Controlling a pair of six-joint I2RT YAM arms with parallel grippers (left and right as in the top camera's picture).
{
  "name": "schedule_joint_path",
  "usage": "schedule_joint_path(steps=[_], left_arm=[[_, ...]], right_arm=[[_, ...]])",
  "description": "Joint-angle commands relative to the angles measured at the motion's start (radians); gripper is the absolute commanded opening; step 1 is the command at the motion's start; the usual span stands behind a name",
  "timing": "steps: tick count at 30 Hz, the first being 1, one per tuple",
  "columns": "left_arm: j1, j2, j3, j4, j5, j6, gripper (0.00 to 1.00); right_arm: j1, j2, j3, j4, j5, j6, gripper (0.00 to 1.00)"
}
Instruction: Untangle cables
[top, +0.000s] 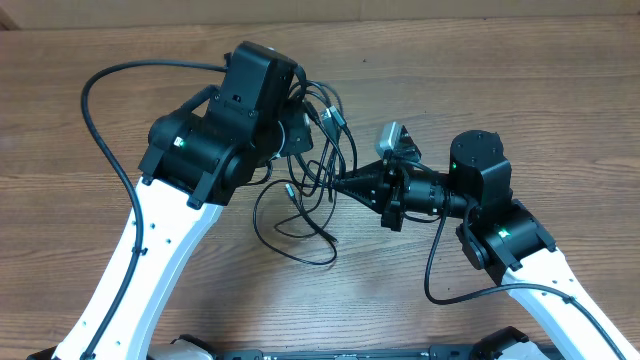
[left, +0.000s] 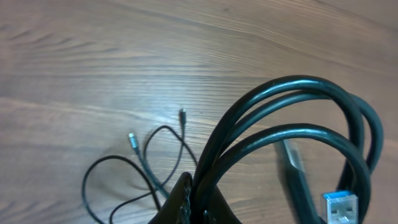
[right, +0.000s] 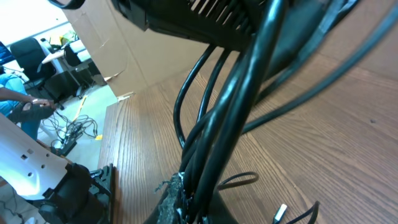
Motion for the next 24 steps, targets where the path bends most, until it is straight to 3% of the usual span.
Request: schedule_joint_path(steps=[1,5,8,10,14,16,24], left_arm=[[0.008,0.002,0.002,-0.023,-0.153,-0.166,0.05],[0.03,0.002,0.002,-0.09,-0.202,-0.354,0.04],[0.041,0.002,0.002,-0.105,-0.201,-0.375,0.04],[0.041,0.002,0.002,-0.106,-0.201,-0.335,0.04],[0.041,0.0,0.003,-0.106,-0.198,-0.247,0.04],[0.041,-0.008,0.005,-0.099,-0.198,-0.179,0.04],[0.039,-0.092,0.092,-0.031,-0.198,0.166,0.04]], right_arm=[[0.008,-0.001,0.016,0.002,0.005,0.04,0.04],[0.008,-0.001,0.016,0.002,0.121,0.149,0.04],[0.008,-0.001,0.016,0.001,0.23,0.239,0.04],[0.008,-0.001,0.016,-0.008,0.303,0.298,0.14],[0.008,-0.001,0.016,-0.071,0.463,0.384,0.16],[0.007,-0.001,0.016,-0.117,0.529,0.414,0.28],[0.006,-0.001,0.016,-0.193,0.579,0.431,0.36]])
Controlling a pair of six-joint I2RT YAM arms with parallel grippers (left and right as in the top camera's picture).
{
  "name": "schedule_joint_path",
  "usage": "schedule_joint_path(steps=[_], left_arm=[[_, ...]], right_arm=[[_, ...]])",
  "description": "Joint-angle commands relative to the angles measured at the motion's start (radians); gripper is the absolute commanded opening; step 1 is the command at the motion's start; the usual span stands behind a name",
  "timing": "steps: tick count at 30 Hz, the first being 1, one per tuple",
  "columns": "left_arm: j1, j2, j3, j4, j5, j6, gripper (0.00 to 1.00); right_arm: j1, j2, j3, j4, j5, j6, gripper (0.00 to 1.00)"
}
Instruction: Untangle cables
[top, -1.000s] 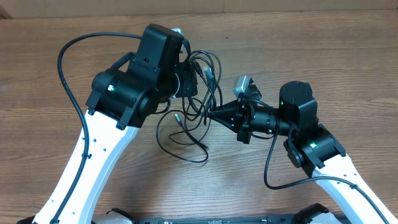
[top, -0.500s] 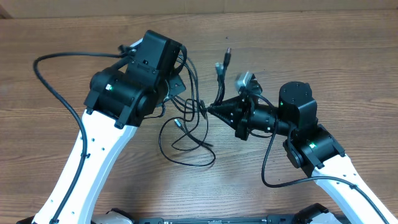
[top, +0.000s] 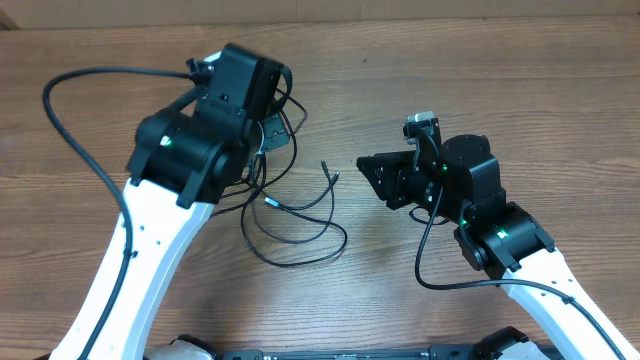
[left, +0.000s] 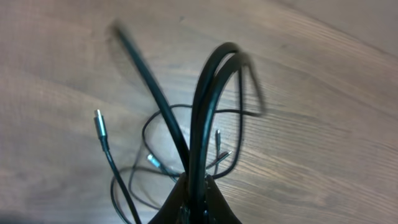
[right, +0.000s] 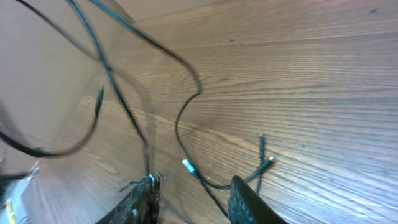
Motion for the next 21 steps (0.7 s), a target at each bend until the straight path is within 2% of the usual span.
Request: schedule_joint_path(steps=[1,3,6,8,10,17,21], left_arm=[[0.003,-0.085,0.088,0.025,-0.025,0.24,0.04],[0.004,-0.111,0.116,0.032,-0.027,0.333,0.04],[0.004,-0.148,0.137,0.052,-0.033,0.512,0.04],[0.004,-0.171,0.137,0.056,-0.067,0.625,0.04],[0.004,-0.187,0.137,0.053,-0.134,0.686,0.04],[0.004,-0.166,0.137,-0.047,-0.443,0.711,0.04],[0.004,-0.137,0.137,-0.089,-0.526,0.673,0.04]], right_arm=[[-0.002,-0.001,0.016,0.002,0.05,0.024,0.38],[-0.002,-0.001,0.016,0.002,0.05,0.023,0.42],[-0.002,-0.001,0.016,0.002,0.05,0.024,0.42],[-0.002,-0.001,0.016,0.002,0.05,0.027,0.42],[-0.002,-0.001,0.016,0.002,0.05,0.027,0.42],[-0.002,-0.001,0.016,0.0,0.05,0.027,0.42],[-0.002,-0.001,0.016,0.002,0.05,0.027,0.42]])
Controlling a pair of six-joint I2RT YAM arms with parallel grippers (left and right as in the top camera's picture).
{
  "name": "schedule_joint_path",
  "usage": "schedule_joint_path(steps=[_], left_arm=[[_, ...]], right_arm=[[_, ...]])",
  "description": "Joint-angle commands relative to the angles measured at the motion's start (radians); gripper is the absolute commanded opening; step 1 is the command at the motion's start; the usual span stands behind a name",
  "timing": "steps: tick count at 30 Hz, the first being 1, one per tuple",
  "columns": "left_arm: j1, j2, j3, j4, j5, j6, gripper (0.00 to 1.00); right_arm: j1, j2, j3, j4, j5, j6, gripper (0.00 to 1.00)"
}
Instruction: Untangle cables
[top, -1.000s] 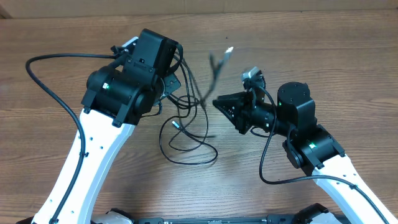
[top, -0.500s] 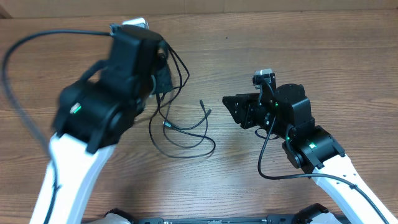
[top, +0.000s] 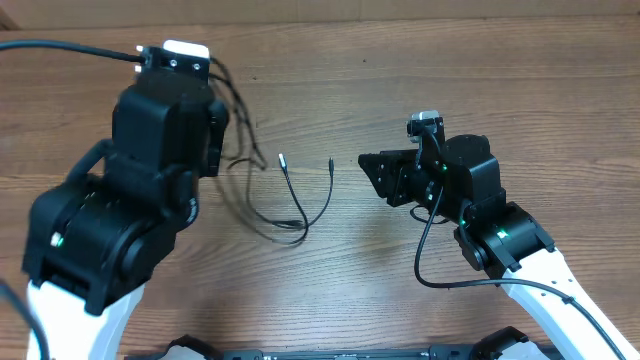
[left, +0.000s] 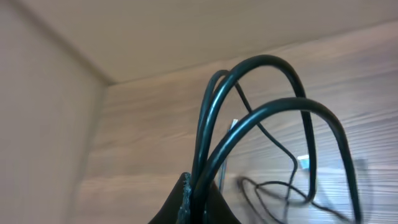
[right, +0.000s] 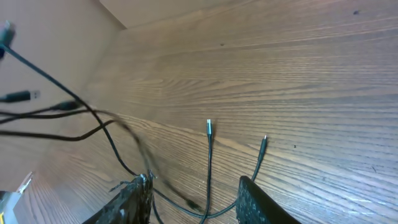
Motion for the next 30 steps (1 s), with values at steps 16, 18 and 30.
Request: schedule_joint_path(steps=[16,18,30], left_arm=[[0.002,0.253,-0.097,-0.066,0.657,0.012,0.15],[-0.003,0.301,-0.118,-0.065,0.72,0.012,0.38],[-0.021,0.354,-0.122,0.035,0.708,-0.045,0.84]], right_arm=[[-0.133,-0.005,0.016,-0.005,0.126,0.004,0.51],[-0.179,-0.006,0.016,-0.008,0.116,0.004,0.54],[-0.323,-0.005,0.016,-0.109,-0.028,-0.001,0.87]])
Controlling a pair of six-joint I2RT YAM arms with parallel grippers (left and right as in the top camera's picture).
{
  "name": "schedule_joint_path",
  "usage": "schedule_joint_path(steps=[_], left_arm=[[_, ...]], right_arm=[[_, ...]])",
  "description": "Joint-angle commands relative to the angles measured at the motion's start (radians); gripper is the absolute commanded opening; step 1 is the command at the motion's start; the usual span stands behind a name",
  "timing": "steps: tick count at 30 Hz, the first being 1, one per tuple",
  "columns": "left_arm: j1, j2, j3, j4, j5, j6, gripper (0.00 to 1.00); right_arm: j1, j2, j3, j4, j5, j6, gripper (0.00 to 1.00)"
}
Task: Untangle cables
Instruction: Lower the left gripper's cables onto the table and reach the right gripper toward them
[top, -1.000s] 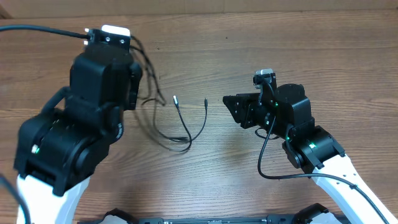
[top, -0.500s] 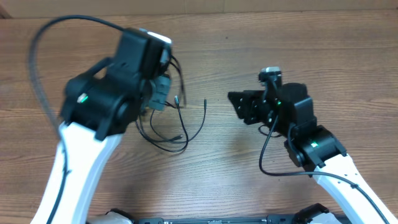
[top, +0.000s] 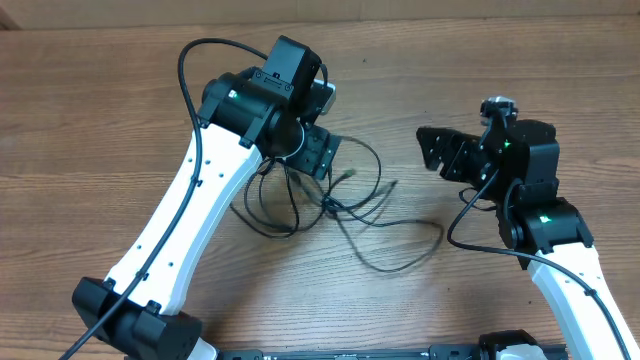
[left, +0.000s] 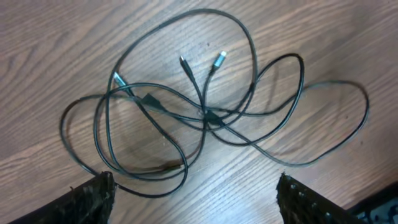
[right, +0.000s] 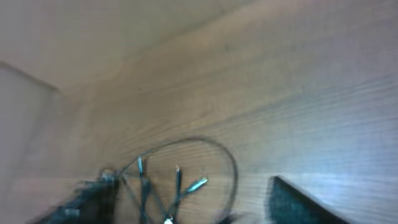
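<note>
A tangle of thin black cables (top: 345, 205) with silver-tipped plugs lies loose on the wooden table, one long loop (top: 410, 250) trailing to the right. From the left wrist view the cables (left: 205, 115) cross each other in several loops beneath my left gripper (left: 199, 205), which is open wide and holds nothing. Overhead, the left gripper (top: 322, 158) hangs over the tangle's far edge. My right gripper (top: 432, 150) is open and empty, to the right of the cables. Its blurred wrist view shows plug ends (right: 177, 180) ahead of the right gripper (right: 193, 208).
The wooden table (top: 90, 150) runs out to the left and back. A cardboard wall (top: 400, 8) borders the far edge. The left arm's own thick black lead (top: 200, 50) arches above the arm.
My left gripper was shut on raised cable loops at the far left. Now it is open over the middle and the cables lie on the table. The right gripper has moved right.
First both grippers were shut on the cable bundle stretched between them. Then the right gripper was open and apart, while the left held the bundle over to the left, then higher at the far left. Now both are open and the cables lie spread on the table.
</note>
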Motion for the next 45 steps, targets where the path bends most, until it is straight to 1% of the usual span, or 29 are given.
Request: schedule_joint_path(steps=[1,4,8,11,13,14,17,19,23,26,30,32,36,45], left_arm=[[-0.002,-0.032,0.005,0.01,-0.026,-0.061,0.84],[-0.002,-0.041,0.005,0.019,-0.054,-0.097,0.84],[-0.001,-0.069,0.005,0.039,-0.106,-0.144,0.84],[0.001,-0.111,0.005,0.069,-0.116,-0.15,0.85],[0.005,-0.166,0.005,0.097,-0.121,-0.149,0.85],[0.005,-0.189,0.005,0.105,-0.13,-0.149,0.85],[0.005,-0.256,0.005,0.111,-0.17,-0.149,0.9],[0.005,-0.295,0.005,0.106,-0.202,-0.148,1.0],[0.005,-0.354,0.005,0.085,-0.273,-0.149,1.0],[0.005,-0.386,0.005,0.077,-0.292,-0.149,1.0],[0.005,-0.397,0.005,0.076,-0.291,-0.149,0.99],[0.005,-0.393,0.005,0.069,-0.292,-0.149,1.0],[0.005,-0.375,0.005,0.057,-0.292,-0.149,1.0],[0.005,-0.332,0.005,0.039,-0.292,-0.149,0.99]], right_arm=[[-0.002,-0.005,0.016,-0.048,-0.027,-0.003,0.91],[-0.002,-0.005,0.016,-0.092,-0.028,-0.049,0.98],[-0.002,0.003,0.016,-0.126,-0.028,-0.058,0.99],[-0.002,0.022,0.016,-0.142,-0.042,-0.053,1.0],[-0.002,0.05,0.016,-0.143,-0.089,-0.053,1.0],[-0.002,0.064,0.016,-0.138,-0.112,-0.054,1.0],[-0.002,0.105,0.016,-0.11,-0.162,-0.055,1.0],[-0.002,0.14,0.016,-0.077,-0.203,-0.058,1.0],[0.0,0.214,0.016,-0.015,-0.28,-0.058,0.99],[0.0,0.258,0.016,0.02,-0.301,-0.054,0.98],[0.0,0.299,0.016,0.097,-0.358,-0.061,0.98],[0.001,0.313,0.016,0.135,-0.382,-0.088,0.99],[0.014,0.348,0.016,0.188,-0.384,-0.104,0.98],[0.087,0.414,0.016,0.203,-0.344,-0.103,0.97]])
